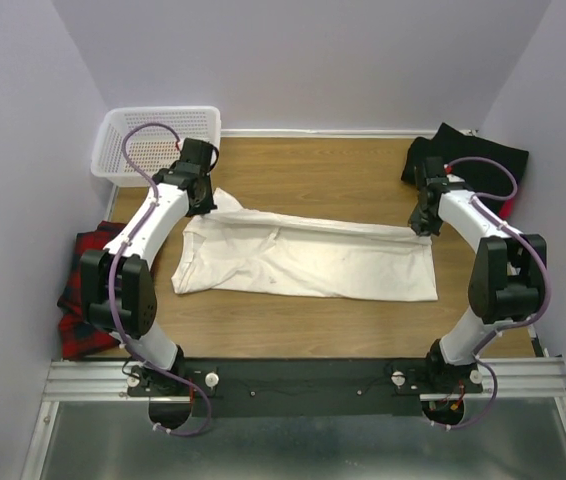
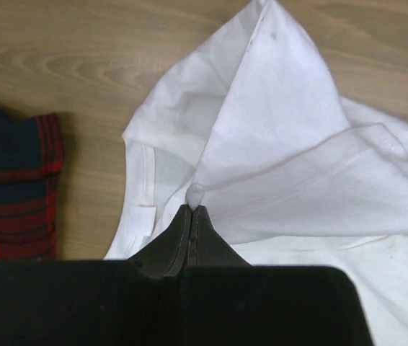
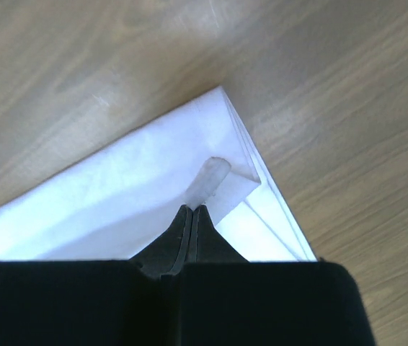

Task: Fold and stack the t-shirts
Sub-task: Fold the other side of the tshirt into a rectangle

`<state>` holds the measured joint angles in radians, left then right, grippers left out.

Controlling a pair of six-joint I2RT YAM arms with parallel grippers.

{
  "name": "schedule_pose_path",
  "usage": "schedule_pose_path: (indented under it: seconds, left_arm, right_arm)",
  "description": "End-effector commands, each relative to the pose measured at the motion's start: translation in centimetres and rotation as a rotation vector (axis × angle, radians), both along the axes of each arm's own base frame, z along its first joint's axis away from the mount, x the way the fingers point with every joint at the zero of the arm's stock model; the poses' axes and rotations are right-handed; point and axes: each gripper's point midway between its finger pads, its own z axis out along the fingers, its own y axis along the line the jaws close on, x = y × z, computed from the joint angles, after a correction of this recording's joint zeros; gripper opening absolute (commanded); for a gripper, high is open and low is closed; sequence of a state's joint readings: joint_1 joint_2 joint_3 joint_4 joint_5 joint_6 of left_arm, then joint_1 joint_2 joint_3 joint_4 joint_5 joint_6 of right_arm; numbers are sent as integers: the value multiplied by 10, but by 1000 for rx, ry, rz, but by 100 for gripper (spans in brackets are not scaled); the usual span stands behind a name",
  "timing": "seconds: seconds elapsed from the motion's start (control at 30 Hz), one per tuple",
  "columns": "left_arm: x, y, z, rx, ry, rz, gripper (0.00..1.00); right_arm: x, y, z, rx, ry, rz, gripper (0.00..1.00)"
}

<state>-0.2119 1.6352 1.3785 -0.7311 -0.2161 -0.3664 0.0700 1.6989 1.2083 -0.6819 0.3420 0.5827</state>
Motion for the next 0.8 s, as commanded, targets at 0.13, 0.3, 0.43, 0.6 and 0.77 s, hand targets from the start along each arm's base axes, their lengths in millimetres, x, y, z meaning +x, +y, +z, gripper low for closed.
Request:
schedule_pose_path:
  seconds: [0.13, 0.3, 0.43, 0.6, 0.77]
  left_arm:
    - [-46, 2, -44, -26, 87, 49, 0]
    - [-75, 6, -69, -36, 161, 100, 28]
    - [-90, 12, -78, -28, 186, 155, 38]
    - [-95, 18, -74, -5, 191, 194, 40]
    - [-85, 27, -47, 24, 122, 233, 40]
  right_arm:
    - [-32, 0, -18, 18, 65, -28, 8]
    - [-40, 4, -13, 40, 55, -17, 37]
    - [-52, 5, -6, 53, 46, -25, 48]
    - [-70, 6, -2, 69, 45, -34, 49]
    - [-67, 4, 8, 65, 13, -52, 49]
